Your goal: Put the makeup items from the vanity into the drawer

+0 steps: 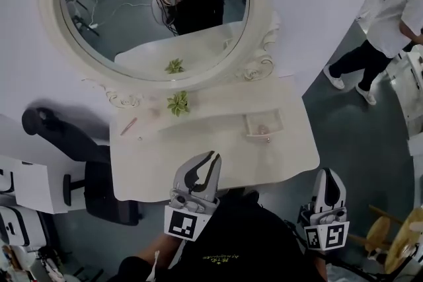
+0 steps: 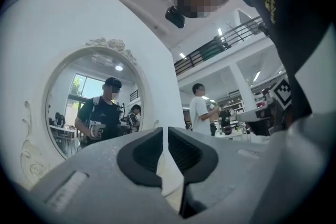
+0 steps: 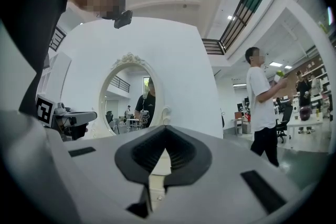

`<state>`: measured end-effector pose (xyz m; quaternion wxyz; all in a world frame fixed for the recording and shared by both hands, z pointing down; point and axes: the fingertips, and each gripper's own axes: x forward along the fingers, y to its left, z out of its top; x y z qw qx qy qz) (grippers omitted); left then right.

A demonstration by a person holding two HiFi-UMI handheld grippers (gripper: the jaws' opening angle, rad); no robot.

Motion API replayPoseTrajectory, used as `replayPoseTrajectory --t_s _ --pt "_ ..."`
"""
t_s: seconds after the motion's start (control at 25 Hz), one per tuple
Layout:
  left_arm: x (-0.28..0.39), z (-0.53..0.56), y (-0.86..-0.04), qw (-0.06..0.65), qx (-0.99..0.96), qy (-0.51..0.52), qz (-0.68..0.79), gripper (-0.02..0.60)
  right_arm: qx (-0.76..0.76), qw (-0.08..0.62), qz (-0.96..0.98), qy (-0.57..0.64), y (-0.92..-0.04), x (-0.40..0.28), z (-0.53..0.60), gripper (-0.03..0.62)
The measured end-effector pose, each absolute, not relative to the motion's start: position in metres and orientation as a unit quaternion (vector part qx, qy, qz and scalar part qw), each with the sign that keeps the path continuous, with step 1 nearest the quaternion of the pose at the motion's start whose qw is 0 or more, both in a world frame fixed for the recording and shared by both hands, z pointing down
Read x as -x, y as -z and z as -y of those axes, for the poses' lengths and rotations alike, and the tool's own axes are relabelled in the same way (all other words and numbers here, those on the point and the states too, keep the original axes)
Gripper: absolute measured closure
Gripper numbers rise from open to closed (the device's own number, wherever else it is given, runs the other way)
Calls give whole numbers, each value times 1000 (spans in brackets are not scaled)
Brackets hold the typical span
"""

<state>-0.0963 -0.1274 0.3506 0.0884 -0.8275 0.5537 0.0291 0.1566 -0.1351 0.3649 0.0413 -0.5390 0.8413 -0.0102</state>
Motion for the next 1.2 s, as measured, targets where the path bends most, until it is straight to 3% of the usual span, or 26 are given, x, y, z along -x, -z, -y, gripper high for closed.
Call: replayPoseTrajectory --t_s 0.2,1.2 --pt "96 123 -341 109 820 -36 -561 558 537 43 -843 9 -364 -154 135 594" --pt "80 124 -331 107 820 -47 -561 558 534 50 -844 -7 -379 -168 128 594"
